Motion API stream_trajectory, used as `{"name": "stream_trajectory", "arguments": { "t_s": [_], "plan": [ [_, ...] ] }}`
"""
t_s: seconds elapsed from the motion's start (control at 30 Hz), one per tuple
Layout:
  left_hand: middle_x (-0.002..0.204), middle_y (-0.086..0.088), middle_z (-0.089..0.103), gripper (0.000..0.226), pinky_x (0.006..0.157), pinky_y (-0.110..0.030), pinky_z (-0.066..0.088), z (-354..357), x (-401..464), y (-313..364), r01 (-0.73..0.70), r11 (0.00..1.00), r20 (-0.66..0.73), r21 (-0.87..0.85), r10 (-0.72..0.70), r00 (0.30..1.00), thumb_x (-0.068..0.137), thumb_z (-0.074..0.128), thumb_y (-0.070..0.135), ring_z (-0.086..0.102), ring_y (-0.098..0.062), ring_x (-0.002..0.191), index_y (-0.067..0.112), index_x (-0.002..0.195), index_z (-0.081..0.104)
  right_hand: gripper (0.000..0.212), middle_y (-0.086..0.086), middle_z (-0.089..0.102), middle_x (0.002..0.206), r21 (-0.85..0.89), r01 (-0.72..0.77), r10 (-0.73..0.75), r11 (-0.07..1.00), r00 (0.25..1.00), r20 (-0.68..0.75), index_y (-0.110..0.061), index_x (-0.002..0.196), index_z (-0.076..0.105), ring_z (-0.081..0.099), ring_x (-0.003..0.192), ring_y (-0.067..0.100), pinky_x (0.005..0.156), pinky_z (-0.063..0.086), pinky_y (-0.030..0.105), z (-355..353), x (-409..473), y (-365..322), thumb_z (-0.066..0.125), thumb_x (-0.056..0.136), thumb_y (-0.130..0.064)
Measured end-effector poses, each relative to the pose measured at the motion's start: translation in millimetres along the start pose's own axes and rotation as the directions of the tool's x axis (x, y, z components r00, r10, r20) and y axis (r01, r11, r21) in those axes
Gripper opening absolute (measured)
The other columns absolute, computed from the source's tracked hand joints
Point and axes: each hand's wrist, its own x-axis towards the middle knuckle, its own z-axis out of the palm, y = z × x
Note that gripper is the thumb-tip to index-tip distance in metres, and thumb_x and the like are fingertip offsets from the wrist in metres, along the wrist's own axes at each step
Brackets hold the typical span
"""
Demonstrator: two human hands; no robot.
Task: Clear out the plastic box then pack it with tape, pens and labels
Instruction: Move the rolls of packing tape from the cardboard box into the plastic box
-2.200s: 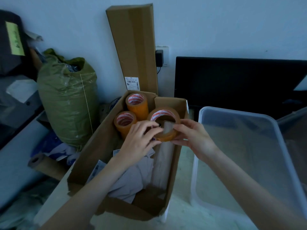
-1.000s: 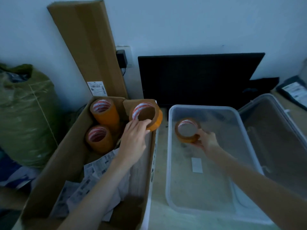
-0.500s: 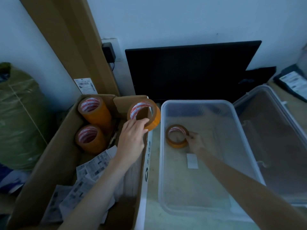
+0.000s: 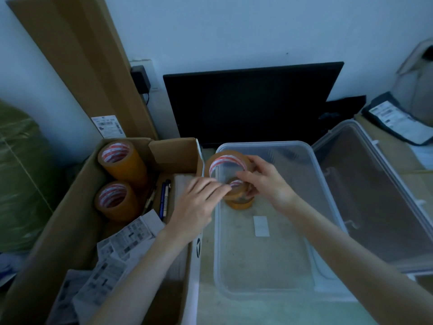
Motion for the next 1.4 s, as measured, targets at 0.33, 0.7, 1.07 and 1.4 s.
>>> {"name": "stream_trajectory", "arguments": {
  "t_s": [0.33, 0.7, 1.07, 1.4],
  "plan": [
    [0.100, -0.002, 0.064, 0.026, 0.083, -0.030, 0.046, 4, -7, 2, 0.273, 0.934, -0.015, -0.229, -0.284, 0.959, 0.094, 0.042, 0.012, 0.055, -0.014, 0.096, 0.008, 0.106, 0.065, 0.011, 0.018, 0.061, 0.088, 0.122, -0.233, 0.261, 0.965, 0.909, -0.324, -0.007, 0.099, 0.063, 0.064, 0.071, 0.029, 0.048, 0.058, 0.035, -26, 36, 67, 0.058, 0.090, -0.005],
    [0.097, 0.005, 0.062, 0.028, 0.082, -0.013, 0.044, 5, -21, -12, 0.419, 0.847, 0.030, -0.327, -0.434, 0.900, 0.094, 0.039, 0.020, 0.054, -0.001, 0.095, 0.012, 0.101, 0.064, 0.035, 0.010, 0.051, 0.109, 0.113, -0.445, 0.458, 0.888, 0.846, -0.274, -0.013, 0.124, 0.054, 0.053, 0.100, 0.031, 0.034, 0.049, 0.027, -1, 82, 112, 0.047, 0.092, -0.001],
    [0.097, 0.007, 0.062, 0.021, 0.080, -0.022, 0.047, -2, -34, -28, 0.488, 0.826, 0.041, -0.283, -0.498, 0.866, 0.092, 0.047, 0.011, 0.057, -0.008, 0.094, 0.013, 0.102, 0.066, 0.041, 0.012, 0.050, 0.132, -0.295, -0.187, 0.101, 0.937, 0.953, -0.284, -0.008, 0.133, 0.052, 0.050, 0.122, 0.027, 0.106, 0.039, 0.039, -10, 54, 95, 0.055, 0.092, -0.007],
    [0.141, -0.007, 0.039, 0.051, 0.106, -0.041, 0.035, -8, -93, -102, 0.822, 0.545, 0.090, 0.168, -0.839, 0.537, 0.089, 0.061, 0.016, 0.036, -0.025, 0.132, 0.013, 0.137, 0.042, 0.021, 0.012, 0.071, 0.092, 0.082, 0.081, -0.075, 0.993, 0.994, -0.077, -0.007, 0.089, 0.068, 0.067, 0.084, 0.014, 0.085, 0.051, 0.023, 25, -31, 32, 0.056, 0.087, 0.009]
  ]
}}
